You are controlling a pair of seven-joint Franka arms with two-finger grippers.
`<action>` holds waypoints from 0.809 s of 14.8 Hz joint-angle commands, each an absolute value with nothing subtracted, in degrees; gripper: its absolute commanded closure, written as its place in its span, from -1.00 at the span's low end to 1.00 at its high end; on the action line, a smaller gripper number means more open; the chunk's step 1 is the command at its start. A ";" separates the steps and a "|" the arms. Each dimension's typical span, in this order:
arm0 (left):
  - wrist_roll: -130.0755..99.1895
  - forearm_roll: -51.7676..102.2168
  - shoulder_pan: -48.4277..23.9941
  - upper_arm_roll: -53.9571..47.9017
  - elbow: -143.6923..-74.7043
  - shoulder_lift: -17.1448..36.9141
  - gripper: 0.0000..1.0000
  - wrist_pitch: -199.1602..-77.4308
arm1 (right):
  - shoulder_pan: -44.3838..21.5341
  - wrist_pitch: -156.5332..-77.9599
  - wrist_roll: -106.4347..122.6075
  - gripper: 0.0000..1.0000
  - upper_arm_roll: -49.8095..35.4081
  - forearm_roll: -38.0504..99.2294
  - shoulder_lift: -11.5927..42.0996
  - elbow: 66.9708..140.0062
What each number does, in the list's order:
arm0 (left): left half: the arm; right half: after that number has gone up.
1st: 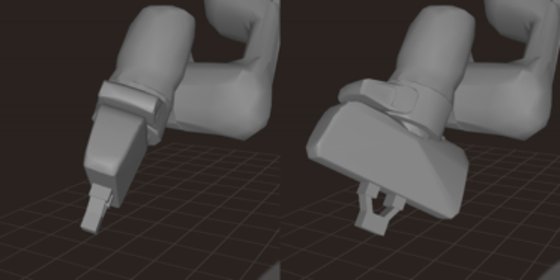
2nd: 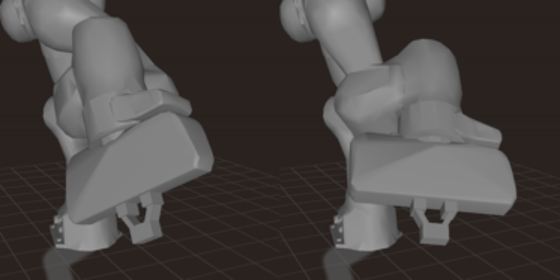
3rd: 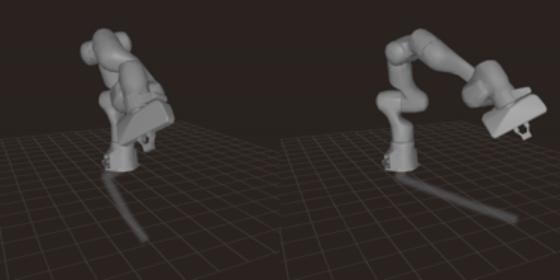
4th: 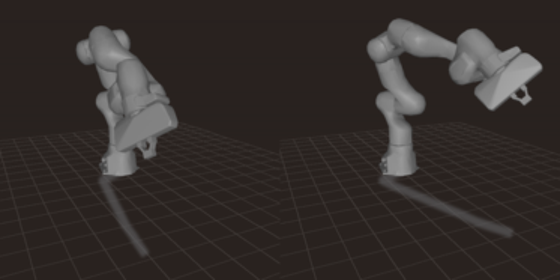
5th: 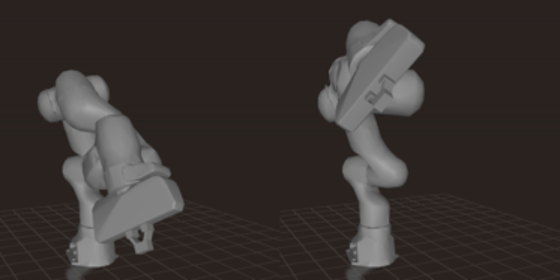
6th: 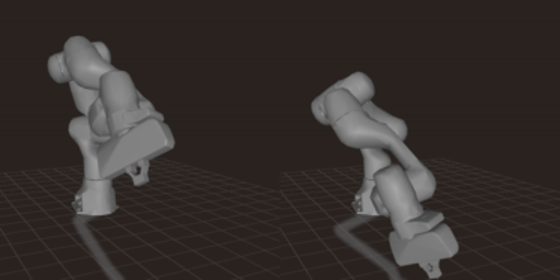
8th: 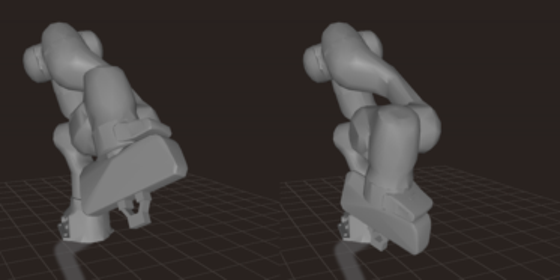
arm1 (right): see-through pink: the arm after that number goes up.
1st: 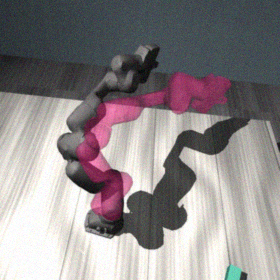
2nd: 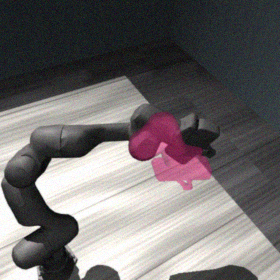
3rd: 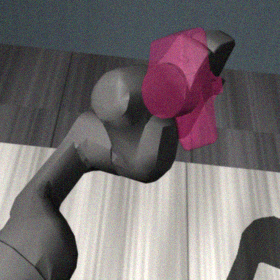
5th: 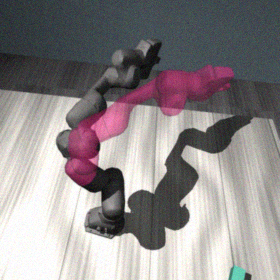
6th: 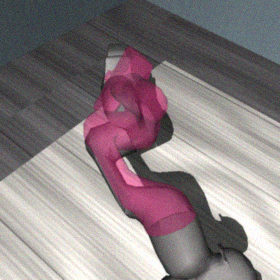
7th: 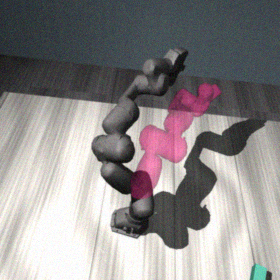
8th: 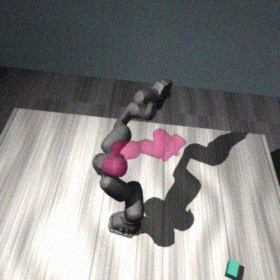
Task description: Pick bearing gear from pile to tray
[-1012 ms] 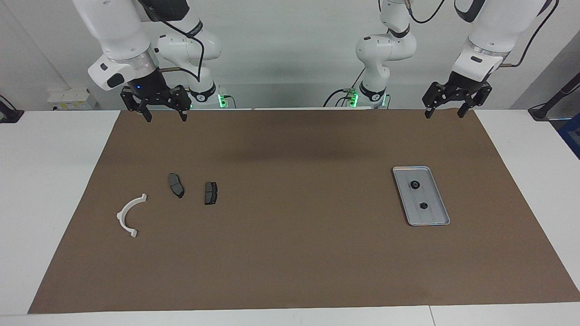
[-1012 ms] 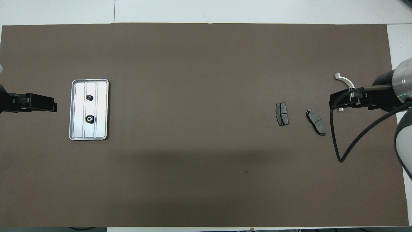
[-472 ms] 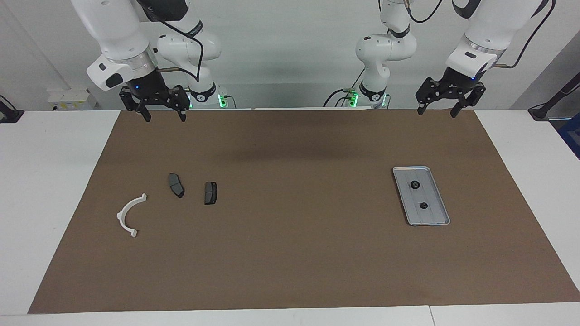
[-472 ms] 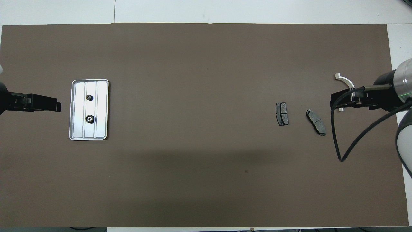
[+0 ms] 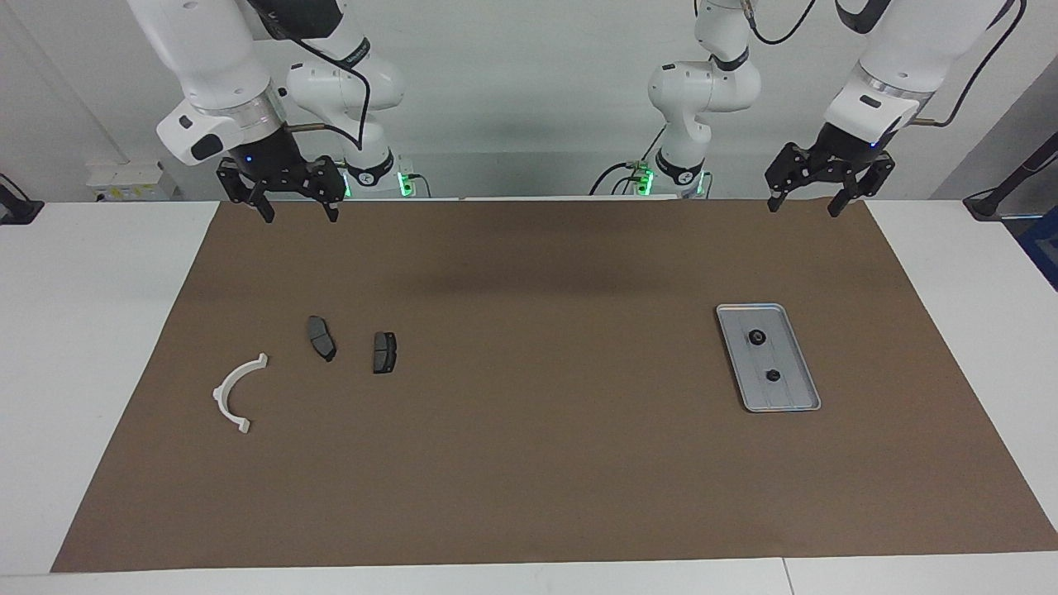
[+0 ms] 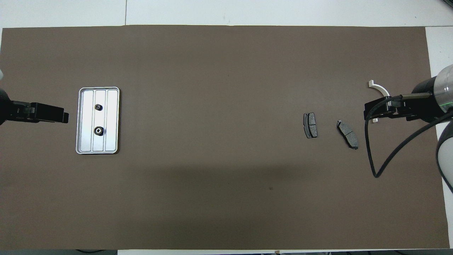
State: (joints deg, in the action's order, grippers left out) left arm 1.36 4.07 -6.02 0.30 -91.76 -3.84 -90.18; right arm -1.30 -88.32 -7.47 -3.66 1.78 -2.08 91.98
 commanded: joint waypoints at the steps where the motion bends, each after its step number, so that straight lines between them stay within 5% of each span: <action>1: 1.85 2.99 -8.17 2.37 -89.65 -2.90 -1.00 -88.24 | -1.23 -89.65 -6.33 -1.00 -3.16 3.25 -2.90 93.25; 12: 2.46 -0.70 -7.91 2.20 -90.53 -3.60 -1.00 -89.30 | -1.23 -89.74 -6.24 -1.00 -3.16 3.25 -2.90 93.34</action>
